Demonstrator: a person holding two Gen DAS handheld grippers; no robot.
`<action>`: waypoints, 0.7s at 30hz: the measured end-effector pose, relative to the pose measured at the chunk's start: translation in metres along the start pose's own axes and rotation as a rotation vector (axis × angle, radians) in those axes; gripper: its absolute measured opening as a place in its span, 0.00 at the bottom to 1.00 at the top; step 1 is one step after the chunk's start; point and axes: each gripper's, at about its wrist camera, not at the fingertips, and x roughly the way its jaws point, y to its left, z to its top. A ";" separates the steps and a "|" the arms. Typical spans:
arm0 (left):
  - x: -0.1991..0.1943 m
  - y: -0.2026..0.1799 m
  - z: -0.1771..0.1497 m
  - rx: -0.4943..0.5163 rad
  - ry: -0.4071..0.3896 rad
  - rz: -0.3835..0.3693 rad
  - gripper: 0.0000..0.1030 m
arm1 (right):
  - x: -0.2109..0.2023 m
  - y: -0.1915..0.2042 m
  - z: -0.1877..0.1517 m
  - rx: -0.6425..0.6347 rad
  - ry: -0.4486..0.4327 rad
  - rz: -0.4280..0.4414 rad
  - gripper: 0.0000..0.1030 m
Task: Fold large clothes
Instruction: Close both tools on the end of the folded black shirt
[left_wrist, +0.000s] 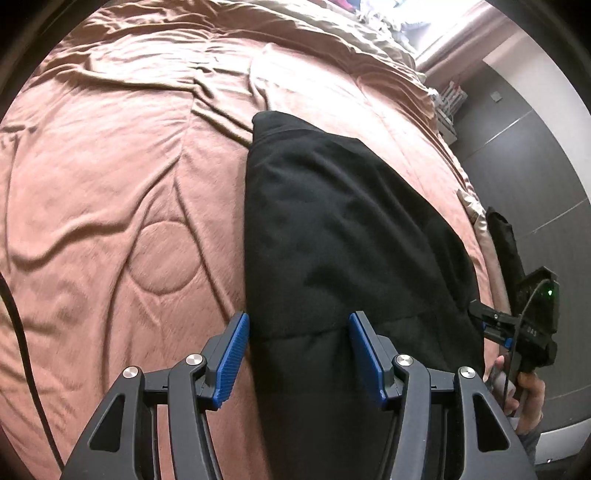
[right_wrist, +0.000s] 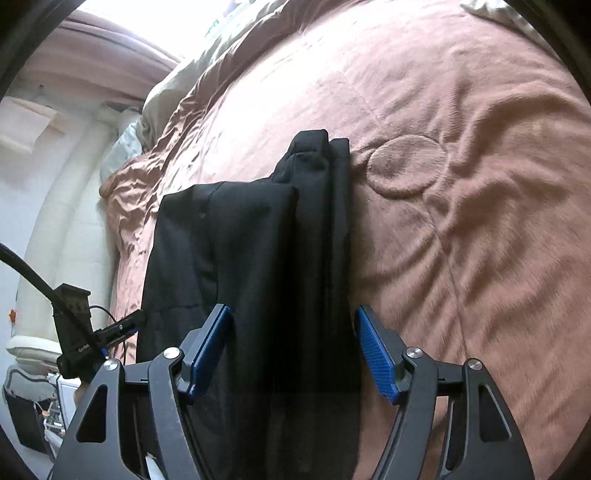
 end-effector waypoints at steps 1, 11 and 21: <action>0.001 -0.003 0.001 0.007 0.003 0.005 0.56 | 0.004 -0.002 0.003 0.009 0.009 0.012 0.66; 0.001 -0.038 0.006 0.106 0.010 0.088 0.56 | 0.005 -0.028 0.018 0.041 0.053 0.090 0.72; 0.017 -0.061 0.010 0.183 0.027 0.129 0.56 | 0.031 -0.048 0.035 0.097 0.091 0.203 0.75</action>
